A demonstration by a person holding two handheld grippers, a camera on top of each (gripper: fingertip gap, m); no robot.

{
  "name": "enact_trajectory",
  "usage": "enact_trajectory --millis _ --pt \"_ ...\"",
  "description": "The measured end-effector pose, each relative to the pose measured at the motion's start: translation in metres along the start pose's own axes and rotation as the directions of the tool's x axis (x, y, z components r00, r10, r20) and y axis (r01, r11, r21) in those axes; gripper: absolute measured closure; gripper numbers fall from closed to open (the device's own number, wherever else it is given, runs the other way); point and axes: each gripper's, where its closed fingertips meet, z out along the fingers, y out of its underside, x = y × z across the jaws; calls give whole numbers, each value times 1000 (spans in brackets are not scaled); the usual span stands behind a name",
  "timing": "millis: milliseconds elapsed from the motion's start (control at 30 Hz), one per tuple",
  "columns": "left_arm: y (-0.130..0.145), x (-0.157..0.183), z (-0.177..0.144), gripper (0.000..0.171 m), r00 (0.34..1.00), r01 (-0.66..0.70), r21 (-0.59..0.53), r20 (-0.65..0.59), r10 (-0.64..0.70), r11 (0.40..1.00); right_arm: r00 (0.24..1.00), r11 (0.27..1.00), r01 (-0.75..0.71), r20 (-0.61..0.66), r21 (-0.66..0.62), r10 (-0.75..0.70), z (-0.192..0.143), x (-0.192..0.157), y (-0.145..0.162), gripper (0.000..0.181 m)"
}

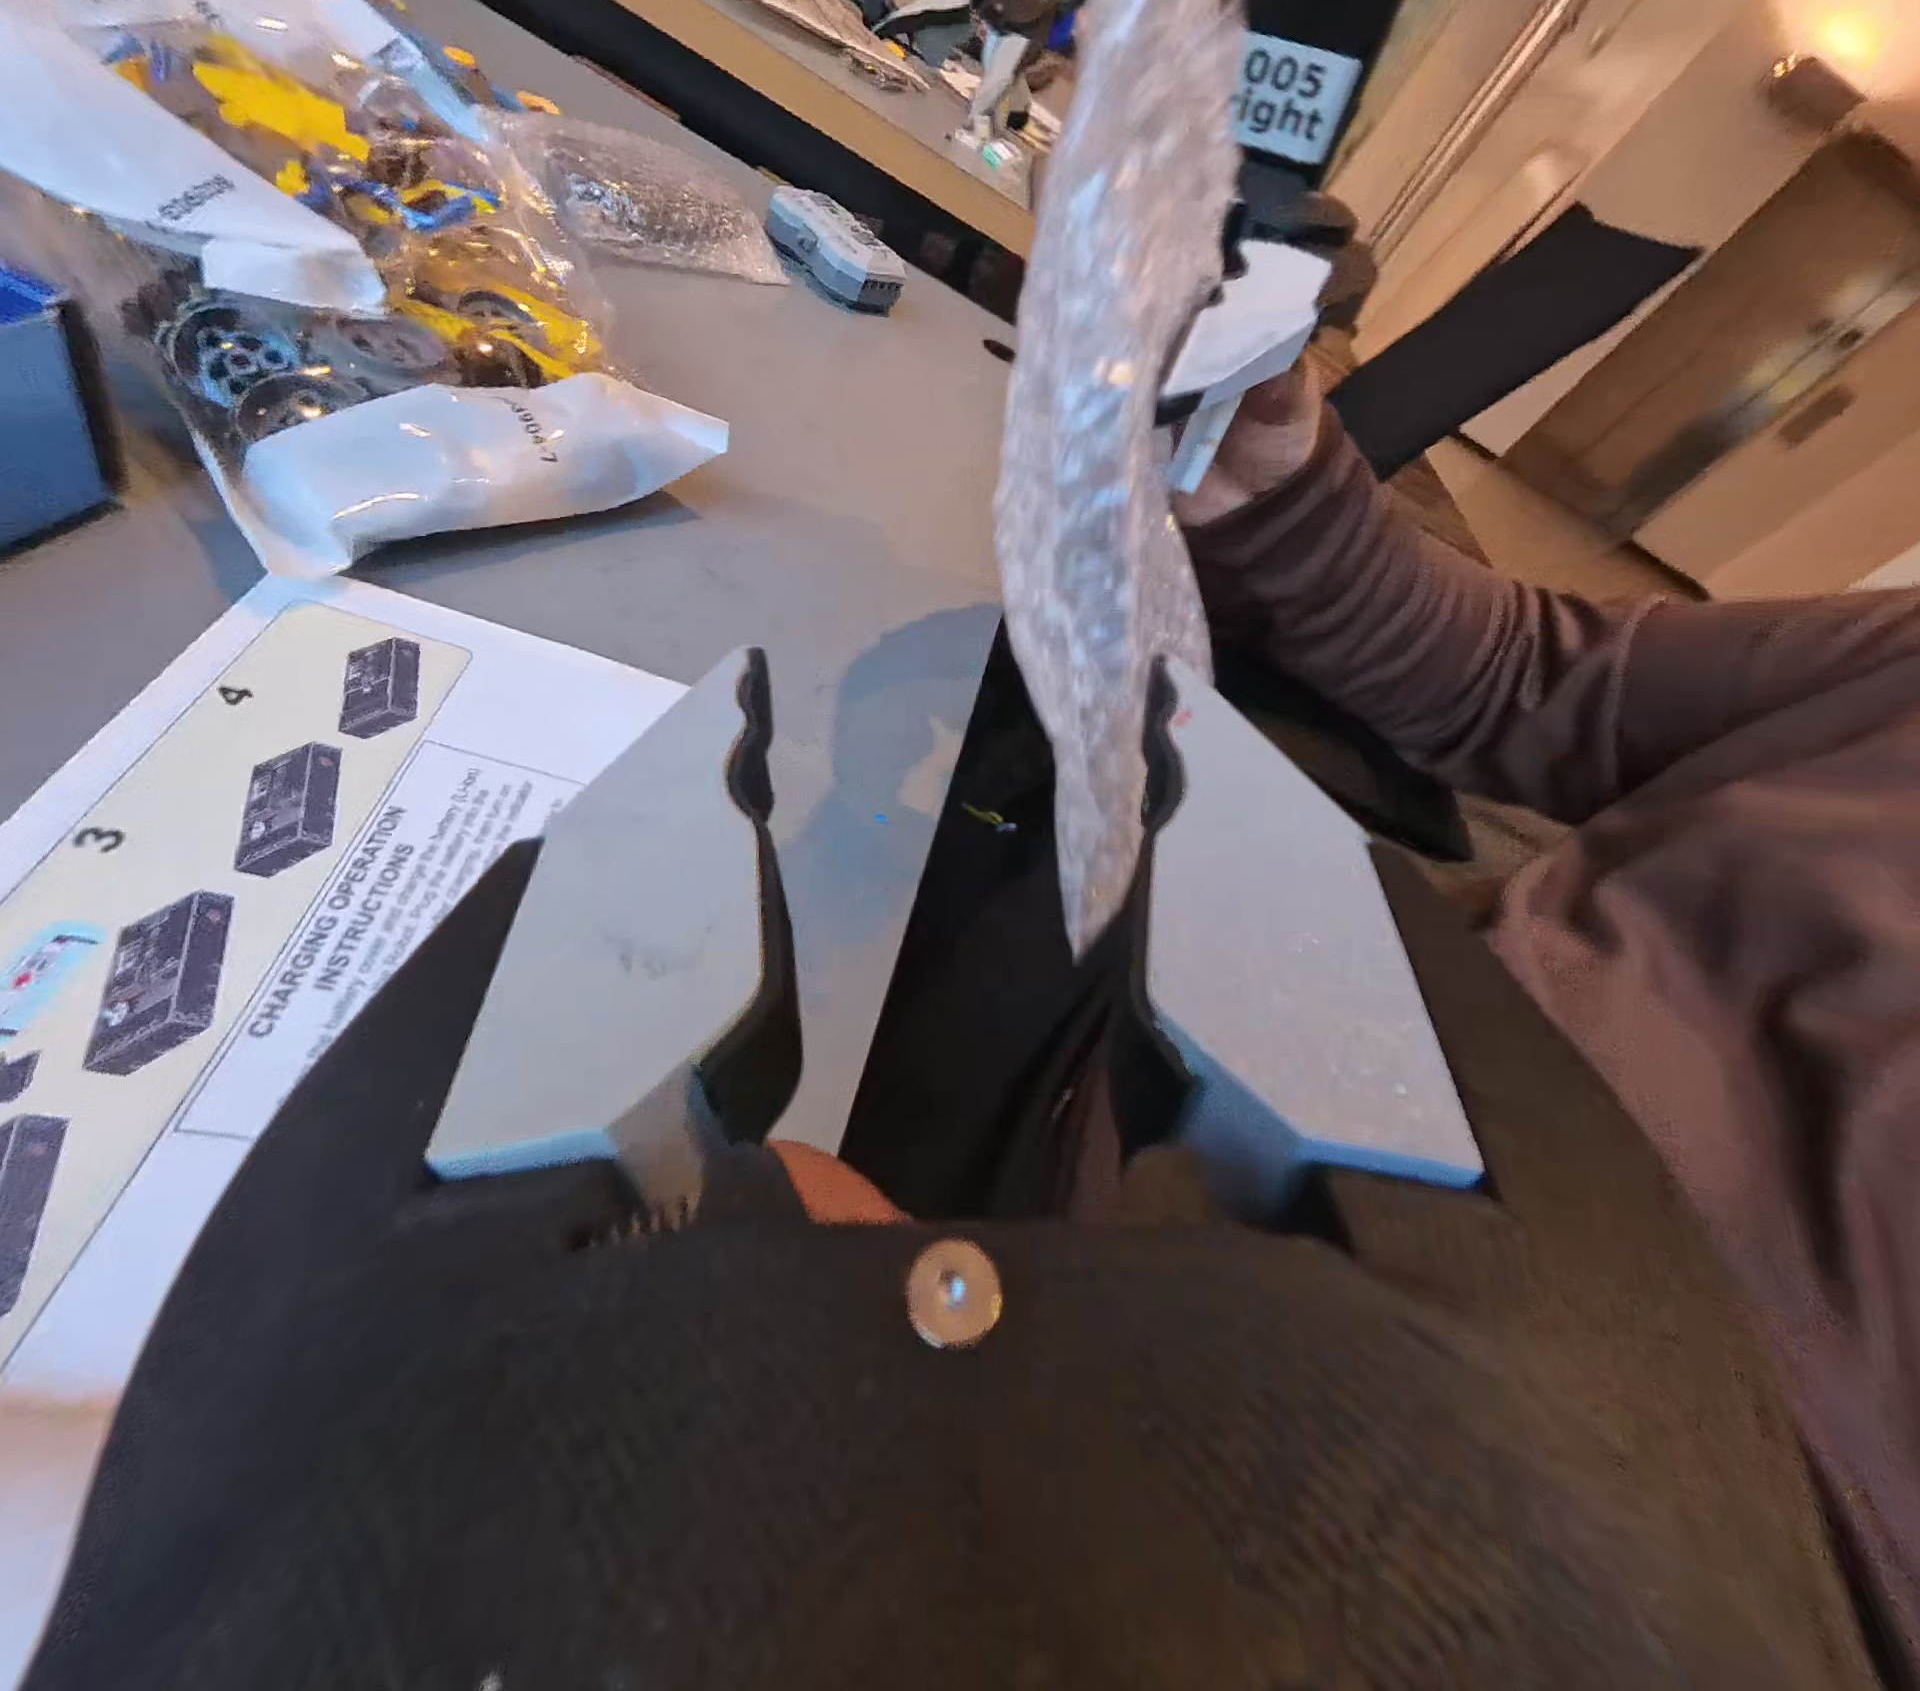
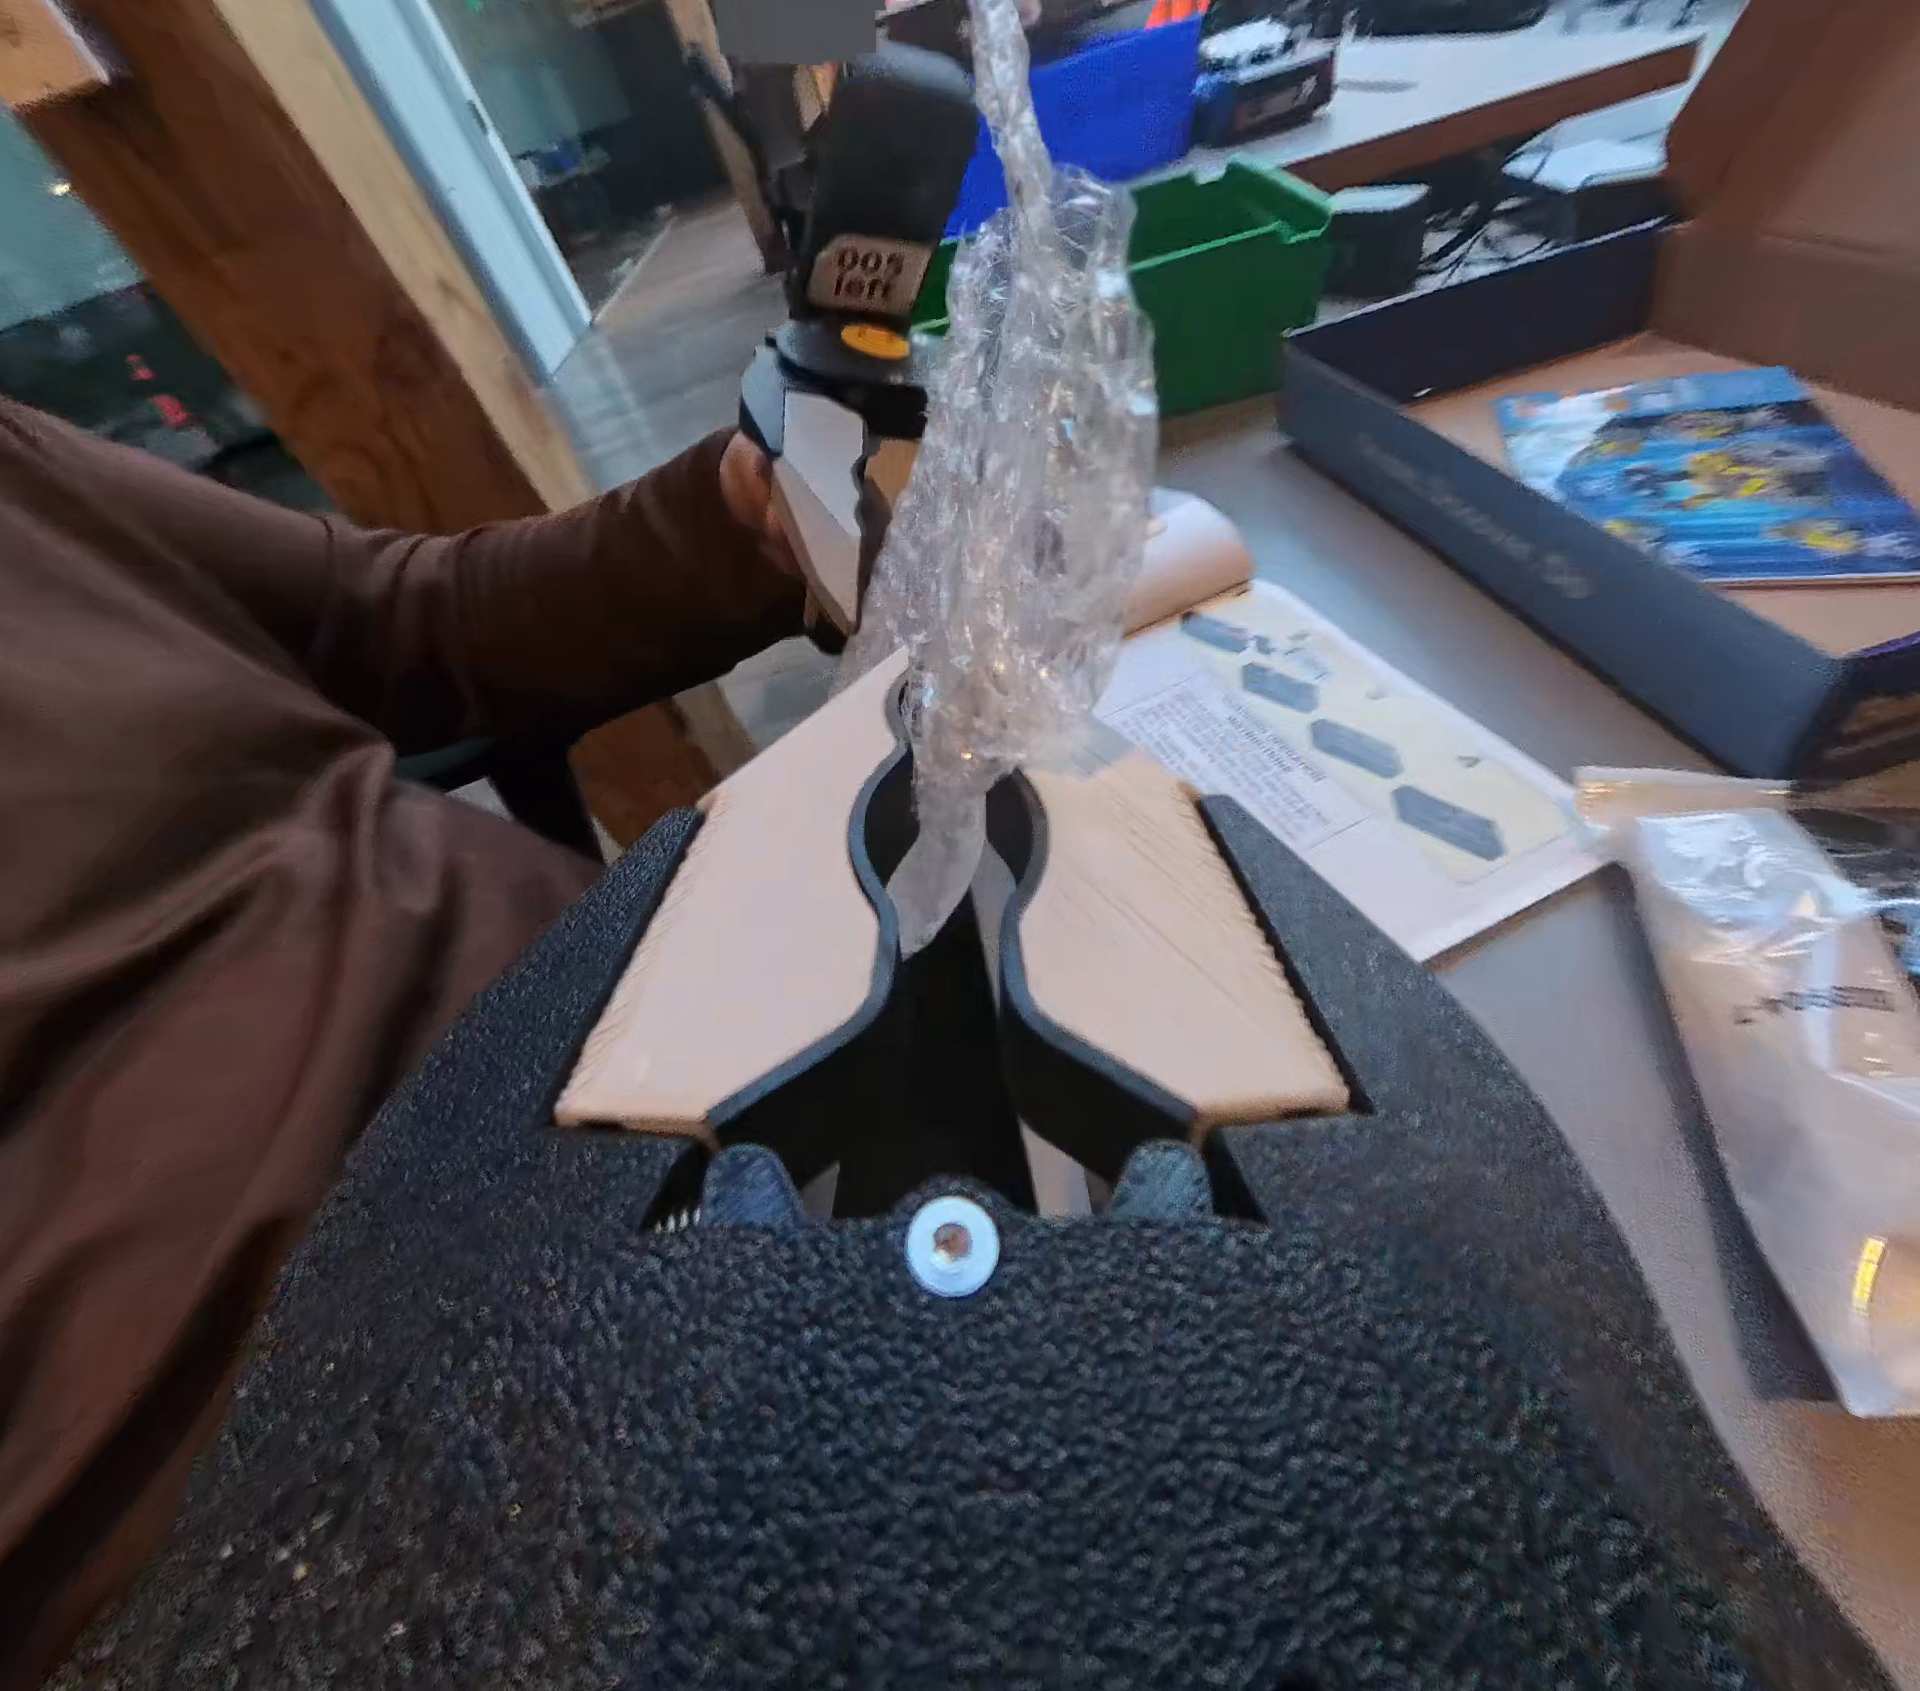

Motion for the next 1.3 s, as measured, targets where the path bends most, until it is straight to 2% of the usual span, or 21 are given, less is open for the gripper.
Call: enact_trajectory --millis 33,67,133,167,267,367,433,500,567,633,733,767,833,900,967,1033,1133,1167,1200,1267,1300 --pt "1 5 1 102 1000 -12 -12 -15 12 1000 1000 1000 -8 15 -25 8 4 -3 5 177" --pt "4 10 3 111 999 -21 -23 -40 20 1000 999 998 -16 27 -53 17 8 -6 10 177" --pt "9 15 8 161 997 -47 -37 -63 44 998 1000 996 -17 8 -92 18 14 -3 17 177" --pt "11 7 11 170 998 -55 -36 -15 55 998 1000 995 -2 -31 -101 -1 15 3 20 177" --pt "9 -5 12 171 999 -23 -9 46 24 1000 992 990 117 -32 -74 -119 15 -1 16 169" --pt "2 -5 7 171 1000 27 42 12 -27 999 967 967 254 19 -32 -253 12 -21 9 139" --pt "-4 -10 1 171 999 11 66 46 -14 998 955 956 291 62 -20 -290 7 -32 6 135" --pt "-7 -8 -2 171 996 -56 61 66 52 997 958 958 285 40 10 -285 -1 -30 -1 138" --pt "-9 0 -2 171 986 -153 30 70 151 988 973 973 227 21 41 -228 -10 -21 -8 136" --pt "-6 7 -2 171 955 -285 -20 80 286 958 987 988 96 117 117 -110 -22 -25 -18 133" --pt "1 7 -5 171 847 -499 -135 134 515 856 899 967 -136 437 215 29 -54 -50 -37 141" --pt "4 5 -6 171 807 -544 -183 152 570 819 878 954 -183 476 238 50 -62 -49 -42 142" --pt "4 3 -9 171 736 -612 -240 175 654 753 883 938 -232 460 259 91 -67 -38 -47 136" --pt "4 14 -9 171 683 -683 -225 143 717 695 899 948 -250 410 195 153 -58 -29 -40 140" --pt "5 30 -7 171 621 -758 -180 94 778 627 919 969 -226 352 104 177 -40 -26 -27 136" --pt "3 33 -5 171 559 -799 -190 117 821 571 934 983 -184 313 16 170 -19 -30 -12 127" --pt "-1 33 -1 171 531 -806 -210 157 833 554 975 977 -70 195 -202 110 14 -30 30 93" --pt "-1 35 1 171 530 -807 -212 153 834 551 988 961 -26 139 -275 67 22 -26 46 78" --pt "0 36 2 171 526 -810 -213 149 837 546 995 940 7 99 -341 28 27 -23 59 70" --pt "4 40 4 171 529 -811 -216 125 839 543 999 906 38 51 -421 -18 32 -19 75 66" --pt "6 42 5 171 531 -811 -218 115 839 543 999 899 42 47 -436 -23 34 -19 79 75"
